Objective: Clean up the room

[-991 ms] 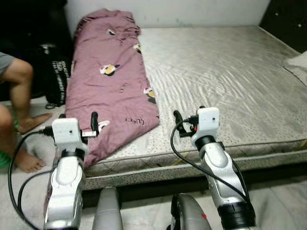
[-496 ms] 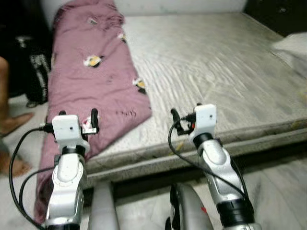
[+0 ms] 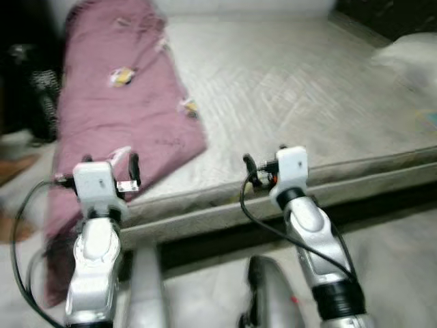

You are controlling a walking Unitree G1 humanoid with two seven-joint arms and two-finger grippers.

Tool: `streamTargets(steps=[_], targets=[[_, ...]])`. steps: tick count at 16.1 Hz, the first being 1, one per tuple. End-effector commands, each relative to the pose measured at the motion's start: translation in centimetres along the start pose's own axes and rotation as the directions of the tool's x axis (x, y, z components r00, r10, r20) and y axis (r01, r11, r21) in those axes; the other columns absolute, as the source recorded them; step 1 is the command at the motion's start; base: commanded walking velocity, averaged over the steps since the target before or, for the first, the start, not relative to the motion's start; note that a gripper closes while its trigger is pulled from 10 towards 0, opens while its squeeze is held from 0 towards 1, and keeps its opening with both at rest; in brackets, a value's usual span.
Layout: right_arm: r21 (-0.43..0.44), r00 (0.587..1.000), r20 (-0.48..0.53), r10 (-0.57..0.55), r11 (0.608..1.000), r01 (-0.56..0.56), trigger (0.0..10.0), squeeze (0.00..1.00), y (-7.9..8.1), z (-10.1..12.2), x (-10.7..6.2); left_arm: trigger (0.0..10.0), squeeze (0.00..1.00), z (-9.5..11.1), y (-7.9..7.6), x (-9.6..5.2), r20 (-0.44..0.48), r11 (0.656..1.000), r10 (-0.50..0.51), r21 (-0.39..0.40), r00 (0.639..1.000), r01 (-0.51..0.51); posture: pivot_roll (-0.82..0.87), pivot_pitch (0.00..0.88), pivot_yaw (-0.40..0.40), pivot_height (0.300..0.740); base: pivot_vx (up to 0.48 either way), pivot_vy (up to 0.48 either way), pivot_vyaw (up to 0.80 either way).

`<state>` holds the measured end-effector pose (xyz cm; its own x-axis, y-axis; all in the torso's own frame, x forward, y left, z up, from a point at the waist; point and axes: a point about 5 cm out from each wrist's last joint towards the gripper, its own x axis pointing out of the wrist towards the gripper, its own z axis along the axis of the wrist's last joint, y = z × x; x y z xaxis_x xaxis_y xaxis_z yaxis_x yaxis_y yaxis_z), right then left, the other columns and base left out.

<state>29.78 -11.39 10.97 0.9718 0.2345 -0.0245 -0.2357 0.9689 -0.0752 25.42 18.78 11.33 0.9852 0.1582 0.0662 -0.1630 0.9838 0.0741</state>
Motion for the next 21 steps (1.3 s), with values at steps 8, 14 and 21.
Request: streamTargets(steps=[8, 14, 21], targets=[[-0.014, 0.999, 0.016, 0.049, 0.999, -0.049, 10.0, 0.00, 0.7, 0.5, 0.2, 10.0, 0.00, 0.7, 0.2, 0.5, 0.025, 1.000, -0.002, -0.007, 1.000, 0.002, 0.03, 0.064, -0.047, 0.552, 0.146, 0.000, 0.22], [-0.015, 0.999, 0.008, 0.043, 0.999, -0.043, 10.0, 0.00, 0.5, 0.4, 0.2, 10.0, 0.00, 0.5, 0.1, 0.5, 0.012, 1.000, -0.013, -0.022, 1.000, 0.014, 0.02, 0.066, -0.051, 0.552, 0.314, 0.000, 0.35], [-0.075, 0.997, 0.020, -0.070, 0.995, 0.072, 10.0, 0.00, -3.0, 1.2, -1.6, 10.0, 0.00, -0.5, 0.3, 2.4, -0.065, 1.000, -0.014, -0.009, 0.998, 0.014, -0.03, 0.088, -0.050, 0.552, 0.000, 0.000, 0.00]])
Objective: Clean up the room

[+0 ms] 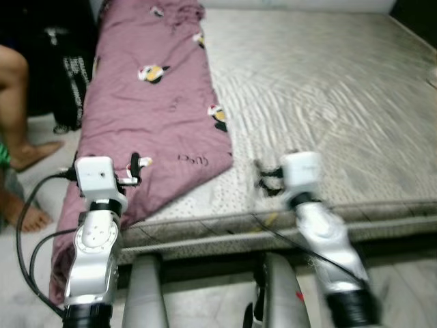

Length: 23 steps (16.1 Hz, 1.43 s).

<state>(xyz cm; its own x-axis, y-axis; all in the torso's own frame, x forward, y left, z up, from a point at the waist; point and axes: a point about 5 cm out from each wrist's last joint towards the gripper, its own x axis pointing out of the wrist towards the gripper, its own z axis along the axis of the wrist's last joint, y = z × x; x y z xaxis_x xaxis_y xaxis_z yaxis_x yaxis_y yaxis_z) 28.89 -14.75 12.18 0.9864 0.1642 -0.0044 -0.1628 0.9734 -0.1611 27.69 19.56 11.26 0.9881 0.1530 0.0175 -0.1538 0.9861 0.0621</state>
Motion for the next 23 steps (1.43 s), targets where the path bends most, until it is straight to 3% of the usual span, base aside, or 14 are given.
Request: streamTargets(steps=[1, 2, 5, 9, 12, 14, 16, 18, 19, 21, 23], targets=[[-0.012, 1.000, -0.004, -0.018, 1.000, 0.018, 10.0, 0.00, -0.8, 0.1, -0.5, 10.0, 0.00, -0.3, -0.1, 0.4, -0.021, 1.000, 0.004, 0.010, 1.000, -0.004, -0.05, 0.098, -0.051, 0.552, 0.000, 0.000, 0.00], [-0.077, 0.996, -0.033, -0.088, 0.993, 0.085, 10.0, 0.00, -3.3, -0.5, -2.3, 10.0, 0.00, -0.5, 0.0, 0.9, -0.024, 1.000, 0.028, 0.011, 0.999, -0.028, -0.08, 0.122, -0.053, 0.552, 0.000, 0.000, 0.00], [-0.123, 0.978, -0.117, -0.172, 0.980, 0.157, 10.0, 0.00, -6.9, -1.3, -5.6, 10.0, 0.00, -1.7, 0.5, 1.4, -0.090, 0.991, 0.130, -0.025, 0.987, -0.133, -0.12, 0.146, -0.071, 0.552, 0.000, 0.000, 0.00], [-0.095, 0.987, -0.122, -0.103, 0.991, 0.092, 10.0, 0.00, -6.0, -0.6, -6.9, 10.0, 0.00, -2.9, 1.4, 1.9, -0.154, 0.974, 0.215, -0.034, 0.964, -0.223, -0.15, 0.157, -0.084, 0.552, 0.000, 0.000, 0.00], [-0.093, 0.987, -0.135, -0.085, 0.993, 0.073, 10.0, 0.00, -5.5, -0.4, -7.2, 10.0, 0.00, -4.6, 2.1, 3.0, -0.260, 0.970, 0.239, 0.019, 0.935, -0.243, -0.16, 0.155, -0.085, 0.552, 0.000, 0.000, 0.00], [-0.083, 0.987, -0.141, -0.076, 0.994, 0.065, 10.0, 0.00, -5.4, -0.4, -7.2, 10.0, 0.00, -6.3, 0.5, 3.2, -0.367, 0.989, 0.146, 0.047, 0.919, -0.138, -0.17, 0.150, -0.083, 0.552, 0.000, 0.000, 0.00], [-0.033, 0.992, -0.127, -0.025, 0.999, 0.021, 10.0, 0.00, -4.9, 0.1, -7.0, 10.0, 0.00, -7.0, -2.1, 3.2, -0.418, 0.995, -0.026, 0.080, 0.908, 0.065, -0.17, 0.143, -0.080, 0.552, 0.000, 0.000, 0.00], [-0.003, 0.995, -0.099, 0.032, 0.999, -0.033, 10.0, 0.00, -4.2, 0.6, -6.7, 10.0, 0.00, -6.6, -4.6, 3.2, -0.399, 0.969, -0.172, 0.095, 0.901, 0.227, -0.17, 0.136, -0.073, 0.552, 0.000, 0.000, 0.00], [-0.011, 0.995, -0.098, 0.035, 0.999, -0.037, 10.0, 0.00, -4.1, 0.6, -6.6, 10.0, 0.00, -6.2, -5.3, 3.3, -0.376, 0.964, -0.203, 0.087, 0.904, 0.253, -0.16, 0.135, -0.070, 0.552, 0.000, 0.000, 0.00], [-0.006, 0.995, -0.094, 0.019, 1.000, -0.019, 10.0, 0.00, -3.8, 0.5, -5.9, 10.0, 0.00, -6.0, -8.2, 2.4, -0.361, 0.879, -0.388, 0.130, 0.848, 0.458, -0.15, 0.129, -0.062, 0.552, 0.000, 0.000, 0.00], [0.006, 0.996, -0.086, 0.018, 1.000, -0.017, 10.0, 0.00, -3.5, 0.6, -5.4, 10.0, 0.00, -6.1, -10.0, 1.0, -0.370, 0.762, -0.530, 0.187, 0.763, 0.620, -0.14, 0.123, -0.056, 0.552, 0.000, 0.000, 0.00]])
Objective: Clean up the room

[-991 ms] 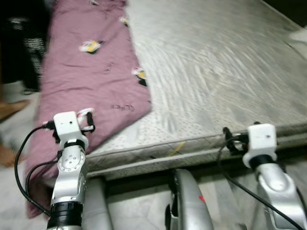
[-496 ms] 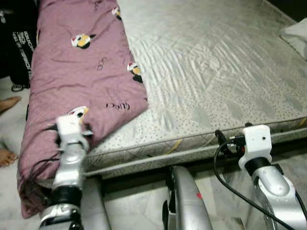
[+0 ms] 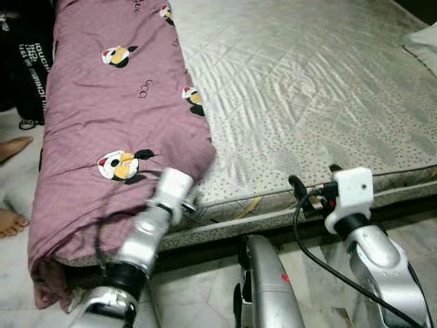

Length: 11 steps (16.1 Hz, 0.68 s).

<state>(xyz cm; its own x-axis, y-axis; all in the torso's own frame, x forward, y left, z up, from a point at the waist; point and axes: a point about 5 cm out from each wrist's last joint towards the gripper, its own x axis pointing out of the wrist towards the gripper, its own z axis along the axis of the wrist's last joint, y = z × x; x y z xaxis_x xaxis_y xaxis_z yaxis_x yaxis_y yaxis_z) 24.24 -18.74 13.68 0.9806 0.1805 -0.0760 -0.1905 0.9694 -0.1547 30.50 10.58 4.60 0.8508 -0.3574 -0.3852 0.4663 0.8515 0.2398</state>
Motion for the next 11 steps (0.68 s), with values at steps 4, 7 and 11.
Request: streamTargets(steps=[4, 7, 11], targets=[[0.002, 1.000, -0.009, -0.013, 1.000, 0.013, 10.0, 0.00, 0.2, -0.6, 0.5, 10.0, 0.00, 0.7, -2.9, -0.7, 0.063, 0.957, -0.222, 0.203, 0.973, 0.205, -0.12, 0.109, -0.043, 0.552, 0.000, 0.000, 0.00], [0.000, 1.000, -0.005, -0.026, 1.000, 0.026, 10.0, 0.00, 0.3, -0.8, 0.9, 10.0, 0.00, 1.4, -3.8, -1.2, 0.099, 0.919, -0.301, 0.295, 0.949, 0.261, -0.12, 0.095, -0.031, 0.552, 0.000, 0.000, 0.00], [0.002, 0.999, 0.013, -0.043, 0.999, 0.043, 10.0, 0.00, 0.3, -0.8, 1.2, 10.0, 0.00, 6.3, -0.2, -1.8, 0.427, 0.972, -0.001, 0.211, 0.904, -0.099, -0.11, 0.083, -0.018, 0.552, 0.000, 0.000, 0.00]])
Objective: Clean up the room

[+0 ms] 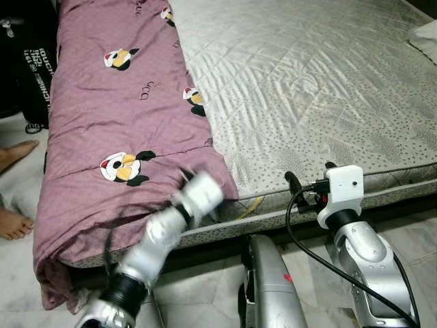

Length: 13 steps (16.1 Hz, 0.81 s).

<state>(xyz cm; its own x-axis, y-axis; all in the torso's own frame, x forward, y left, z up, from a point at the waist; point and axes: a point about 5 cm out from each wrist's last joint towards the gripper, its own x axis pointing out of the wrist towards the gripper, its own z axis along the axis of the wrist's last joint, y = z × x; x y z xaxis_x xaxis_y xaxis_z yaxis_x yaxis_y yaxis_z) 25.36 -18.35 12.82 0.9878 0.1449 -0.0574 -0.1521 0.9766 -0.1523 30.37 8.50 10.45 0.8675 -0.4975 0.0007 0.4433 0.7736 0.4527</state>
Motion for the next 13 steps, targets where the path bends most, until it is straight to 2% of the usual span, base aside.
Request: streamTargets(steps=[1, 2, 3, 4, 5, 6, 7, 8, 9, 10, 11, 13], targets=[[-0.003, 1.000, 0.000, -0.007, 1.000, 0.007, 10.0, 0.00, 0.0, -0.1, 0.0, 10.0, 0.00, 0.6, 1.7, -0.1, 0.038, 0.993, 0.115, -0.035, 0.993, -0.114, -0.10, 0.081, -0.018, 0.552, 0.000, 0.000, 0.00], [-0.003, 1.000, 0.001, -0.009, 1.000, 0.009, 10.0, 0.00, 0.1, -0.2, 0.0, 10.0, 0.00, 0.5, 3.7, -0.3, 0.020, 0.963, 0.255, -0.100, 0.967, -0.252, -0.10, 0.078, -0.017, 0.552, 0.000, 0.000, 0.00], [-0.002, 1.000, 0.002, -0.010, 1.000, 0.010, 10.0, 0.00, 0.1, -0.2, 0.0, 10.0, 0.00, -0.2, 5.2, -0.6, -0.034, 0.925, 0.346, -0.155, 0.938, -0.347, -0.10, 0.078, -0.017, 0.552, 0.000, 0.000, 0.00], [-0.001, 1.000, 0.004, -0.011, 1.000, 0.011, 10.0, 0.00, 0.1, -0.3, 0.0, 10.0, 0.00, -1.9, 6.6, -1.0, -0.138, 0.877, 0.424, -0.186, 0.895, -0.444, -0.10, 0.075, -0.016, 0.552, 0.000, 0.000, 0.00], [-0.001, 1.000, 0.004, -0.013, 1.000, 0.013, 10.0, 0.00, 0.1, -0.4, 0.1, 10.0, 0.00, -4.1, 7.8, -1.7, -0.286, 0.816, 0.475, -0.210, 0.832, -0.538, -0.10, 0.073, -0.015, 0.552, 0.000, 0.000, 0.00], [-0.001, 1.000, 0.005, -0.013, 1.000, 0.013, 10.0, 0.00, 0.1, -0.4, 0.1, 10.0, 0.00, -5.2, 8.2, -2.0, -0.363, 0.785, 0.485, -0.222, 0.796, -0.579, -0.10, 0.072, -0.015, 0.552, 0.000, 0.000, 0.00], [-0.003, 1.000, 0.007, -0.014, 1.000, 0.014, 10.0, 0.00, 0.1, -0.4, 0.2, 10.0, 0.00, -7.4, 8.9, -3.0, -0.539, 0.614, 0.496, -0.337, 0.681, -0.713, -0.11, 0.070, -0.012, 0.552, 0.000, 0.000, 0.00], [-0.004, 1.000, 0.010, -0.016, 1.000, 0.016, 10.0, 0.00, 0.1, -0.3, 0.3, 10.0, 0.00, -8.2, 9.0, -3.3, -0.598, 0.569, 0.477, -0.348, 0.644, -0.745, -0.11, 0.069, -0.009, 0.552, 0.000, 0.000, 0.00], [-0.003, 1.000, 0.013, -0.018, 1.000, 0.018, 10.0, 0.00, 0.1, -0.2, 0.4, 10.0, 0.00, -8.5, 8.9, -3.4, -0.615, 0.590, 0.465, -0.321, 0.637, -0.741, -0.11, 0.068, -0.008, 0.552, 0.000, 0.000, 0.00], [-0.003, 1.000, 0.017, -0.021, 1.000, 0.021, 10.0, 0.00, 0.1, -0.2, 0.4, 10.0, 0.00, -9.1, 7.8, -3.0, -0.651, 0.667, 0.374, -0.307, 0.661, -0.679, -0.11, 0.067, -0.005, 0.552, 0.000, 0.000, 0.00], [-0.003, 1.000, 0.017, -0.021, 1.000, 0.021, 10.0, 0.00, 0.2, -0.3, 0.4, 10.0, 0.00, -9.3, 7.0, -2.6, -0.662, 0.698, 0.311, -0.328, 0.682, -0.636, -0.11, 0.065, -0.003, 0.552, 0.000, 0.000, 0.00], [-0.002, 1.000, 0.018, -0.022, 1.000, 0.022, 10.0, 0.00, 0.3, -0.3, 0.4, 10.0, 0.00, -9.5, 4.1, -1.7, -0.655, 0.802, 0.112, -0.385, 0.747, -0.457, -0.12, 0.061, 0.001, 0.552, 0.000, 0.000, 0.00]])
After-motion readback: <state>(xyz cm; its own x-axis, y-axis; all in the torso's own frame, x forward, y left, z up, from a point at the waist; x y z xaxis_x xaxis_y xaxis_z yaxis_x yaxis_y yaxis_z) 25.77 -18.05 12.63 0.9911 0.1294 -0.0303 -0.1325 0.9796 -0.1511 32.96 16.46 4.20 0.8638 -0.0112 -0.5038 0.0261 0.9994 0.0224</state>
